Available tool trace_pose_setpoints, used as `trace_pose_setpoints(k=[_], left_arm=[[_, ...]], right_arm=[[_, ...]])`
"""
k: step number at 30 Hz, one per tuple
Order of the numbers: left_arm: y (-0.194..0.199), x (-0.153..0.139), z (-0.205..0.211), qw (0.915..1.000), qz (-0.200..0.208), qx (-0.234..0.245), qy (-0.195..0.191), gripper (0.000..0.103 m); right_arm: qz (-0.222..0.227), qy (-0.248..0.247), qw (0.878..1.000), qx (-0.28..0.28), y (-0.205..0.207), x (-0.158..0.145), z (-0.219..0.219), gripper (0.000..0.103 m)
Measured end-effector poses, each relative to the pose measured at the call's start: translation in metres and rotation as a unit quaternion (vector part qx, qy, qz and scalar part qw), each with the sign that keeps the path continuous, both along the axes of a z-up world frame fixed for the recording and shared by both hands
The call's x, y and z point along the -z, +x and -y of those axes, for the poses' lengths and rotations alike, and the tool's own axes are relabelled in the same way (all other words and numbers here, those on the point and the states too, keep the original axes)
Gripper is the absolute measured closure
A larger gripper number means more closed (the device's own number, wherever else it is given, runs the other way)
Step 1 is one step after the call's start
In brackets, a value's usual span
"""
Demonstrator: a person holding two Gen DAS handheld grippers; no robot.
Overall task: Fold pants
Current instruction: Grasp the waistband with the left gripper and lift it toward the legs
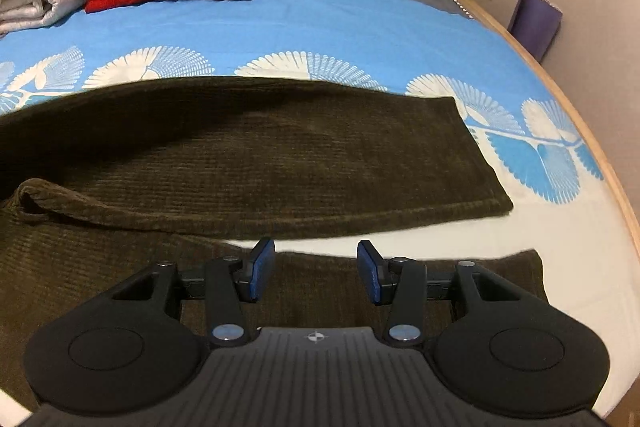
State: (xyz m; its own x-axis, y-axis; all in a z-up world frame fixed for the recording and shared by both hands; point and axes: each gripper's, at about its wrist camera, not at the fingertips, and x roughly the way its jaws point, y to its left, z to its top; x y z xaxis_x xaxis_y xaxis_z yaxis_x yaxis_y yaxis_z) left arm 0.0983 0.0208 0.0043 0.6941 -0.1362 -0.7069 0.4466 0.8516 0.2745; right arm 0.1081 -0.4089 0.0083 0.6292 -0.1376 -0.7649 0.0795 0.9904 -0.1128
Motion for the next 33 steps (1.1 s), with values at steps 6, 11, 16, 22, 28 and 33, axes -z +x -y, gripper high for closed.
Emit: trace_pose_setpoints(k=[6, 11, 16, 22, 28, 33], left_arm=[[-0.041, 0.037, -0.012, 0.997, -0.076, 0.007, 0.014, 0.094], [-0.016, 0.039, -0.079, 0.9629, -0.177, -0.138, -0.149, 0.051], [0.009, 0.075, -0.113, 0.9096, -0.279, -0.237, -0.196, 0.049], [0.022, 0.105, -0.134, 0.8662, -0.333, -0.284, -0.242, 0.04], [0.041, 0.115, -0.147, 0.8434, -0.329, -0.341, -0.253, 0.025], [0.05, 0.11, -0.15, 0.8393, -0.31, -0.368, -0.253, 0.044]], right_arm=[[-0.005, 0.003, 1.0, 0.002, -0.021, 0.002, 0.017, 0.056], [-0.007, 0.034, 0.998, 0.044, -0.02, 0.004, 0.038, 0.056], [0.009, 0.083, 0.993, 0.081, -0.02, 0.003, 0.047, 0.056], [0.041, 0.14, 0.982, 0.117, -0.01, 0.005, 0.06, 0.056], [0.057, 0.212, 0.961, 0.166, 0.01, 0.02, 0.077, 0.056], [0.059, 0.282, 0.932, 0.219, 0.039, 0.045, 0.096, 0.055]])
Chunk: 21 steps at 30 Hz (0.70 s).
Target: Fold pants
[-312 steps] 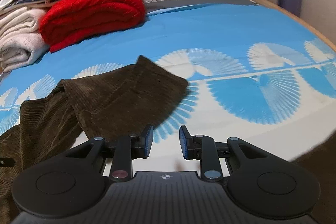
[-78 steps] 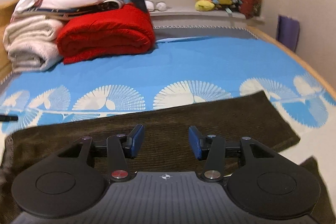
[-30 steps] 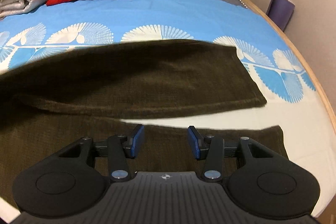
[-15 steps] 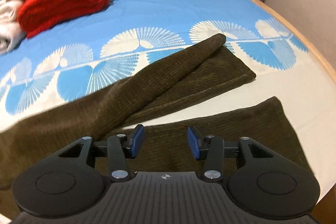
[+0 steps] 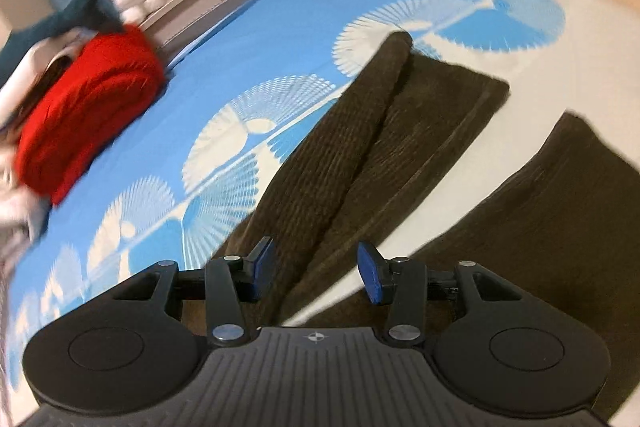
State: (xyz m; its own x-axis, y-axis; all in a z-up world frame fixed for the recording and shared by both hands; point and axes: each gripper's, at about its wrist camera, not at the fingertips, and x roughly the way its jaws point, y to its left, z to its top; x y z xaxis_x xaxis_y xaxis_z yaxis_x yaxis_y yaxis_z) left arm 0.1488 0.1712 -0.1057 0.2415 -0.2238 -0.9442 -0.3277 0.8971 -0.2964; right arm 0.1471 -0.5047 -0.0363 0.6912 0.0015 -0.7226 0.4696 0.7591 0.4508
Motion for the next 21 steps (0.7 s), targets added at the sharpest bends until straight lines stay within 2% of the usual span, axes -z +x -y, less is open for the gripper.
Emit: trace_pose_setpoints(k=[2, 3, 7, 10, 13, 15, 17, 18, 19, 20, 21], left_arm=[[0.002, -0.006, -0.002, 0.9997, 0.008, -0.012, 0.019, 0.066], [0.003, -0.011, -0.003, 0.9995, 0.017, -0.015, 0.022, 0.07], [0.003, -0.045, -0.002, 0.9943, 0.091, -0.024, 0.049, 0.073], [0.004, -0.052, -0.01, 0.9924, 0.106, -0.052, 0.034, 0.071], [0.011, -0.04, -0.012, 0.9955, 0.067, -0.067, 0.008, 0.064], [0.018, -0.029, -0.007, 0.9981, 0.037, -0.05, -0.001, 0.053], [0.021, -0.023, 0.003, 0.9994, 0.015, -0.02, 0.023, 0.052], [0.023, -0.021, 0.007, 0.9994, 0.011, -0.011, 0.031, 0.047], [0.024, -0.02, 0.01, 0.9994, 0.008, -0.004, 0.033, 0.045], [0.025, -0.019, 0.01, 0.9994, 0.003, -0.002, 0.036, 0.045], [0.026, -0.018, 0.009, 0.9991, -0.004, -0.005, 0.041, 0.044]], right_arm=[[-0.001, 0.034, 0.999, 0.021, 0.013, 0.015, 0.008, 0.055], [-0.004, 0.05, 0.998, 0.034, 0.02, 0.024, 0.011, 0.055], [-0.03, 0.085, 0.994, 0.054, 0.048, 0.056, 0.019, 0.055], [-0.036, 0.099, 0.992, 0.067, 0.065, 0.072, 0.024, 0.055], [-0.029, 0.125, 0.989, 0.078, 0.078, 0.086, 0.029, 0.054], [-0.015, 0.124, 0.989, 0.082, 0.084, 0.088, 0.03, 0.054], [-0.004, 0.123, 0.989, 0.085, 0.088, 0.088, 0.032, 0.054], [0.0, 0.123, 0.989, 0.086, 0.089, 0.088, 0.033, 0.056], [0.002, 0.12, 0.989, 0.086, 0.09, 0.089, 0.033, 0.064], [-0.001, 0.113, 0.99, 0.086, 0.09, 0.089, 0.033, 0.078], [-0.005, 0.108, 0.99, 0.088, 0.089, 0.088, 0.034, 0.086]])
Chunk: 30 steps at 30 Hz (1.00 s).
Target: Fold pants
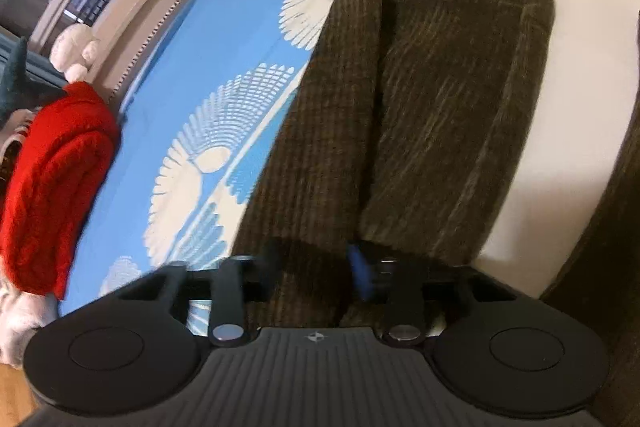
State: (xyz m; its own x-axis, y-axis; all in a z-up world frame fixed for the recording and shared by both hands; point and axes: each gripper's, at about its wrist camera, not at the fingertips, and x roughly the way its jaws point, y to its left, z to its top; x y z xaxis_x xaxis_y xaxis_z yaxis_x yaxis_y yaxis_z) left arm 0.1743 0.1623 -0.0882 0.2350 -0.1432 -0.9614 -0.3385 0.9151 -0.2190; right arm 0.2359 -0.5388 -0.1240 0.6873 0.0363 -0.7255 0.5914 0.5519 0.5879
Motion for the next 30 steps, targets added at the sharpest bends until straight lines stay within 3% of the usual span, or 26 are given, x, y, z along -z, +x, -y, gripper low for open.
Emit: trace_pose_setpoints(k=[2, 5, 7, 8, 9, 12, 15, 17, 19, 22, 24, 26, 28, 30], left_arm=[[-0.003, 0.006, -0.002, 0.9996, -0.021, -0.009, 0.015, 0.036], [-0.003, 0.01, -0.005, 0.9993, -0.03, -0.019, -0.009, 0.038], [-0.004, 0.007, -0.001, 0.9997, -0.016, -0.012, -0.011, 0.046], [-0.006, 0.004, 0.0, 0.9999, -0.008, -0.004, 0.006, 0.066], [-0.007, -0.001, 0.001, 0.9998, 0.0, 0.003, 0.017, 0.071], [-0.016, -0.023, 0.002, 0.9982, 0.051, 0.004, 0.031, 0.079], [-0.034, -0.059, 0.004, 0.9859, 0.139, 0.024, 0.091, 0.081], [-0.049, -0.074, -0.007, 0.9801, 0.169, 0.013, 0.104, 0.081], [-0.061, -0.076, -0.021, 0.9817, 0.165, -0.004, 0.094, 0.081], [-0.066, -0.055, -0.025, 0.9892, 0.108, 0.013, 0.098, 0.081], [-0.063, -0.042, -0.02, 0.9917, 0.075, 0.02, 0.102, 0.079], [-0.06, -0.04, -0.018, 0.9915, 0.069, 0.003, 0.111, 0.072], [-0.059, -0.04, -0.02, 0.9925, 0.064, -0.019, 0.102, 0.063], [-0.062, -0.036, -0.023, 0.9961, 0.054, -0.037, 0.059, 0.04]], right_arm=[[0.004, 0.006, 1.0, 0.01, -0.005, -0.002, 0.006, 0.09], [0.024, 0.012, 0.999, 0.023, -0.017, -0.017, 0.01, 0.092], [0.042, 0.012, 0.999, 0.024, -0.027, -0.031, 0.009, 0.092], [0.049, 0.011, 0.998, 0.023, -0.033, -0.04, 0.008, 0.093], [0.057, 0.008, 0.998, 0.021, -0.04, -0.049, 0.006, 0.093], [0.081, -0.011, 0.997, 0.009, -0.068, -0.08, 0.005, 0.094], [0.097, -0.025, 0.995, 0.003, -0.11, -0.109, 0.005, 0.096], [0.098, -0.035, 0.995, 0.007, -0.144, -0.124, 0.005, 0.103], [0.093, -0.052, 0.994, 0.011, -0.184, -0.133, 0.005, 0.103], [0.043, -0.062, 0.997, -0.008, -0.229, -0.121, 0.009, 0.103], [-0.01, -0.034, 0.999, -0.016, -0.249, -0.094, 0.02, 0.103], [-0.019, -0.021, 0.999, -0.015, -0.261, -0.075, 0.036, 0.099], [-0.019, -0.039, 0.999, -0.007, -0.266, -0.064, 0.051, 0.097], [-0.019, -0.024, 0.999, 0.033, -0.269, -0.051, 0.073, 0.09]])
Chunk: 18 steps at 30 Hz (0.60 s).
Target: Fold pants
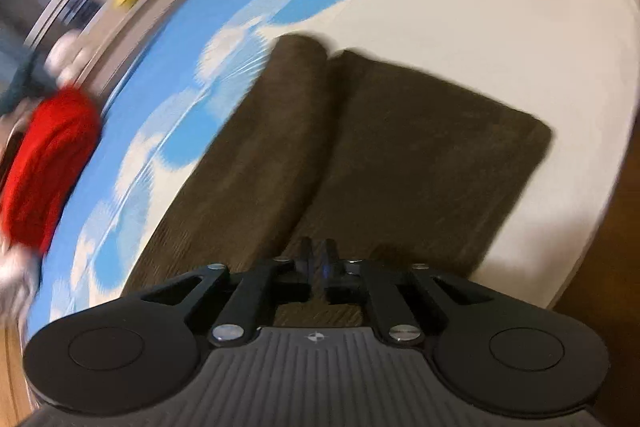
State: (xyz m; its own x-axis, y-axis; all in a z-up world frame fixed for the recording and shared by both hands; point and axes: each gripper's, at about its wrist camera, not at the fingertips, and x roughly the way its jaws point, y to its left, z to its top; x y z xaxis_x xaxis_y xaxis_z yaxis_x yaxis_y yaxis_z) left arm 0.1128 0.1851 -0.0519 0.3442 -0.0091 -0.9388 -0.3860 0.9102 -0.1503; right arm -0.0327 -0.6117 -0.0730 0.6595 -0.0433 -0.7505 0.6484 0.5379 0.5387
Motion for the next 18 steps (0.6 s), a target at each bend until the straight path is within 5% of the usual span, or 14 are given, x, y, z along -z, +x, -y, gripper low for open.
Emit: trace_pose_setpoints(k=[4, 8, 11, 15, 18], left_arm=[[0.0, 0.03, 0.007, 0.9955, -0.072, 0.01, -0.061, 0.035], [0.007, 0.035, 0.009, 0.9939, -0.069, 0.022, -0.083, 0.035], [0.014, 0.036, 0.009, 0.9943, -0.074, 0.016, -0.075, 0.036], [0.028, 0.038, 0.014, 0.995, -0.084, 0.011, -0.053, 0.039], [0.032, 0.036, 0.012, 0.9963, -0.078, 0.002, -0.034, 0.059]], right_arm=[[0.052, 0.047, 0.996, 0.054, 0.015, 0.011, 0.035, 0.066], [0.036, 0.087, 0.993, 0.073, 0.046, 0.04, 0.05, 0.064], [0.02, 0.123, 0.989, 0.079, 0.07, 0.063, 0.052, 0.064], [0.029, 0.11, 0.99, 0.08, 0.088, 0.064, 0.043, 0.061], [0.047, 0.119, 0.987, 0.094, 0.095, 0.067, 0.04, 0.059]])
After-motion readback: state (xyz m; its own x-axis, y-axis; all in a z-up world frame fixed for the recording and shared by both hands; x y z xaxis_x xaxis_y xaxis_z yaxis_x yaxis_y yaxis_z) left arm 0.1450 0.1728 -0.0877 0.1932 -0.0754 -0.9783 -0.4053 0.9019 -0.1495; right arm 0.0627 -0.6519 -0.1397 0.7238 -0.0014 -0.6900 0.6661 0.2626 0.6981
